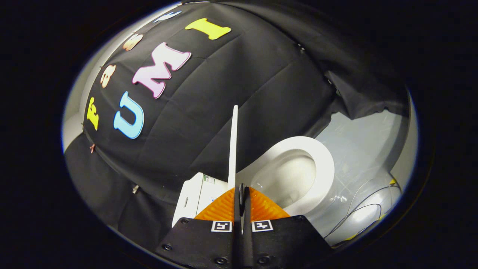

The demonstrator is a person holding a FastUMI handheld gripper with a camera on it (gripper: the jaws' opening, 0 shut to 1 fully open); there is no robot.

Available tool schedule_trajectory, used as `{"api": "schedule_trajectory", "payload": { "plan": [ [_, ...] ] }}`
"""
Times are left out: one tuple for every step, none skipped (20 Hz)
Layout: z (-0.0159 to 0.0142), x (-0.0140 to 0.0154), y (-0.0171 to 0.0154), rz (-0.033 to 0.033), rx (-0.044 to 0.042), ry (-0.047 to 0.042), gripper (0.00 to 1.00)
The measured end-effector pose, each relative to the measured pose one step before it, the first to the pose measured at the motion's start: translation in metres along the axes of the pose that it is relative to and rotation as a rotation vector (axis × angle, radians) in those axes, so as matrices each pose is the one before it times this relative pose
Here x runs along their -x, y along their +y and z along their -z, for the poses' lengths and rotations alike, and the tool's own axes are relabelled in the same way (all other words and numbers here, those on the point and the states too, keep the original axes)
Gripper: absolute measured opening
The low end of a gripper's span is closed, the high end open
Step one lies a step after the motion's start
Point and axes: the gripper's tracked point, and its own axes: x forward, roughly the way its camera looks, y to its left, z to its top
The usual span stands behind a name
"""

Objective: Open the toilet lid.

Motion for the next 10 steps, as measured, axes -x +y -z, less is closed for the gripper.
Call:
{"api": "schedule_trajectory", "payload": {
  "plan": [
    [0.00144,0.00137,0.00617,0.01693,0.02585,-0.00744,0.05],
    [-0.00093,0.00215,0.00815,0.00754,0.01593,-0.00749,0.05],
    [-0.00019,0.00027,0.00715,0.00659,0.01212,-0.00682,0.05],
    [0.00056,0.00015,0.00766,0.00375,0.01522,-0.00483,0.05],
    [-0.00032,0.00095,0.00771,0.00109,0.01905,-0.00479,0.05],
    [0.00021,0.00137,0.00811,0.00478,0.01903,-0.00293,0.05],
    [-0.00039,-0.00005,0.00599,0.0059,0.01723,-0.00417,0.05],
    [-0.00004,0.00079,0.00773,0.00349,0.01372,-0.00256,0.05],
    [-0.00058,0.00071,0.00789,0.00556,0.01466,-0.00585,0.05],
    [0.00049,0.00166,0.00676,0.00636,0.01893,-0.00592,0.05]
  ]
}}
